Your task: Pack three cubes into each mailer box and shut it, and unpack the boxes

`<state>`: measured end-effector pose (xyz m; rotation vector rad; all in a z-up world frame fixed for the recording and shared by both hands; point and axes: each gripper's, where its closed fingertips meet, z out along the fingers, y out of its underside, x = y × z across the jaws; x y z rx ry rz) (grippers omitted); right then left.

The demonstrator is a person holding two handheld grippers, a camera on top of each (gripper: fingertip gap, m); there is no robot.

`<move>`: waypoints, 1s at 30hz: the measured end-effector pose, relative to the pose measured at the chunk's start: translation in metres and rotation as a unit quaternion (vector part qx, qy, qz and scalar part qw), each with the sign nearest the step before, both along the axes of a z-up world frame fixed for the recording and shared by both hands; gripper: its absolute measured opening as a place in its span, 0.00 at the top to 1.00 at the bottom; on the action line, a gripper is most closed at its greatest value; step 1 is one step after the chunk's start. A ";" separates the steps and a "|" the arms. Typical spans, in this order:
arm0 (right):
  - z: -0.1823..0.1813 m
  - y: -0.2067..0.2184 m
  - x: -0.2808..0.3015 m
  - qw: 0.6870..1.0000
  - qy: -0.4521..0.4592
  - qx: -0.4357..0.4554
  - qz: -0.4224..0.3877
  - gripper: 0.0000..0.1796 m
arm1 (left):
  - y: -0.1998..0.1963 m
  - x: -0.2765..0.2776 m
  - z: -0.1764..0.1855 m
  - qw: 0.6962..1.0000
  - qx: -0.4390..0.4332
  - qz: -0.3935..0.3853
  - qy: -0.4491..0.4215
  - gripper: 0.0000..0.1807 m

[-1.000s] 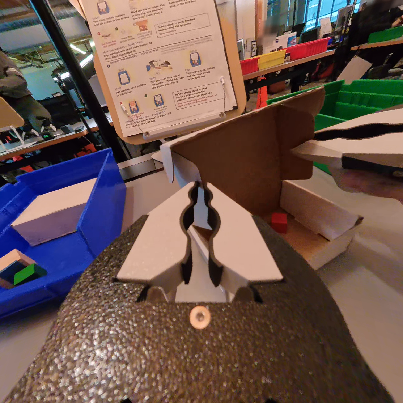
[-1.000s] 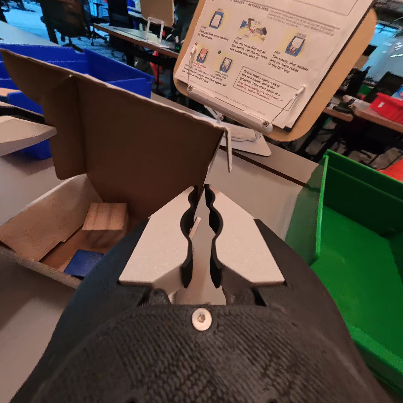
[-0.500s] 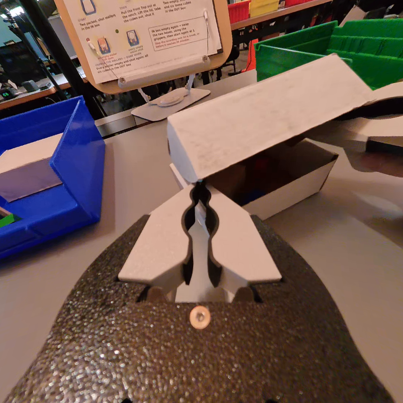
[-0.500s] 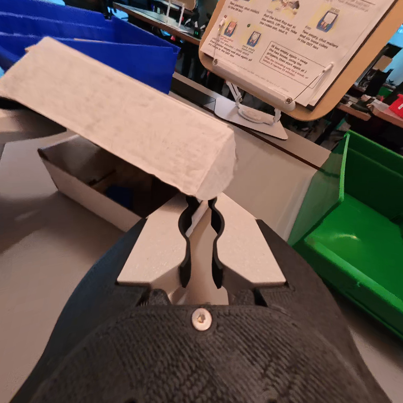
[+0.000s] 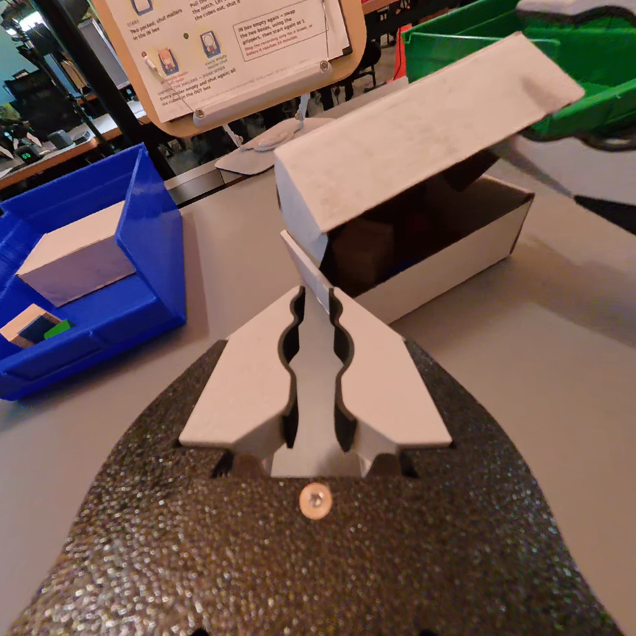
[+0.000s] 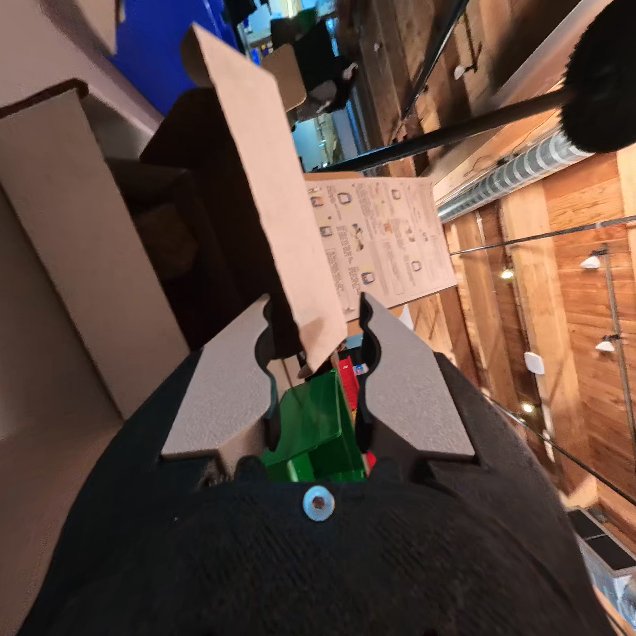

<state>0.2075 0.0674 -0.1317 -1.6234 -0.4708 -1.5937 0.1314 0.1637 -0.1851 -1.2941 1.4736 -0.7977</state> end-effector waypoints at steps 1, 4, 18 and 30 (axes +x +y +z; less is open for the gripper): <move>0.006 0.001 -0.001 1.000 -0.011 0.004 0.001 0.81 | 0.000 -0.002 -0.003 1.000 0.003 -0.003 0.004 0.94; 0.007 0.006 -0.005 1.000 0.004 -0.019 0.011 0.98 | 0.003 -0.006 -0.008 1.000 0.015 -0.006 0.013 0.94; -0.067 -0.012 -0.031 0.970 0.196 -0.138 0.050 0.98 | 0.037 -0.011 0.014 0.999 -0.027 -0.009 -0.029 0.97; -0.073 -0.011 -0.033 0.973 0.201 -0.104 0.053 0.95 | 0.008 0.095 0.003 0.968 -0.041 -0.232 0.091 1.00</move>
